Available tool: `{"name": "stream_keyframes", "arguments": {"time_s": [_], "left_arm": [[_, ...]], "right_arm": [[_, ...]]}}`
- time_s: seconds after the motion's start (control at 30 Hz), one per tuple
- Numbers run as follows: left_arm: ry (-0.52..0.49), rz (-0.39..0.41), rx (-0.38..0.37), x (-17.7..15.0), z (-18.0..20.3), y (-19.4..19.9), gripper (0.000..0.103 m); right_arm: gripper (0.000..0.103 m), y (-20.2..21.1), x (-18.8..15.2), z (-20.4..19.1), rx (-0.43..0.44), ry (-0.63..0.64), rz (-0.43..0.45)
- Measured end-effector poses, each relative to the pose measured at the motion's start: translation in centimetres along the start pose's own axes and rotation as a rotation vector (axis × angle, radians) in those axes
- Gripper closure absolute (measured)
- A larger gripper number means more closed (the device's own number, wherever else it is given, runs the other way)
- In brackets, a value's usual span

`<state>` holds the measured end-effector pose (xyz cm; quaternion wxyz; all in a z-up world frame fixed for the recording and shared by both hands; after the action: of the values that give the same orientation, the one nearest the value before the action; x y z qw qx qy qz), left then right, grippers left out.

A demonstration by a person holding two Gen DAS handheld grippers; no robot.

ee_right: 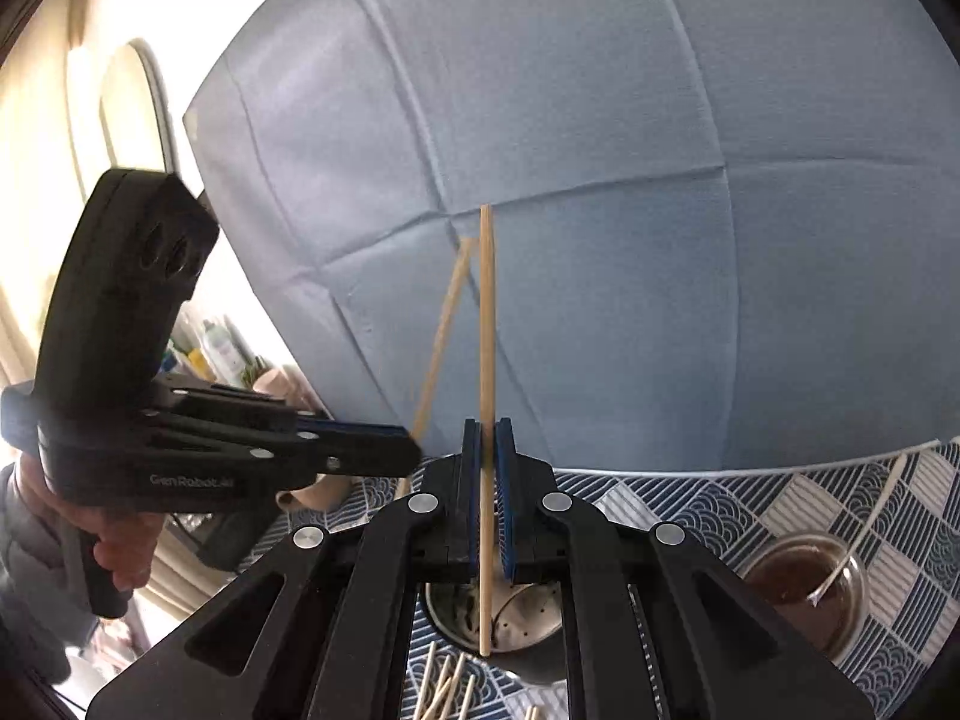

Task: Organize utensils
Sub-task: 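Lift the chopsticks with both tools and carry them above the black cup, then lower the chopsticks into the black cup and open both tools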

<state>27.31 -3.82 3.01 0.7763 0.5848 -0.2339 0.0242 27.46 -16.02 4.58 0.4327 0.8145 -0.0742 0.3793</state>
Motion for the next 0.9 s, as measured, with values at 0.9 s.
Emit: {"name": "stream_keyframes", "arguments": {"time_s": [0.9], "left_arm": [[0.079, -0.045, -0.055, 0.1, -2.8, -7.5, 0.098]], "right_arm": [[0.095, -5.0, -3.2, 3.5, -0.051, -0.066, -0.104]]}}
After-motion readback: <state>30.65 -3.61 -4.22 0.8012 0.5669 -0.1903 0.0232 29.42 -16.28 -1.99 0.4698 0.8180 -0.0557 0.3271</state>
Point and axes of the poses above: each gripper's, at about its wrist camera, not at the fingertips, and y roughly against the way its jaws point, z to its right, x to its top, the point moved 3 cm from there along -y, roughly the way its jaws point, and after that the axes turned 13 degrees about -z, right-handed, at the moved point
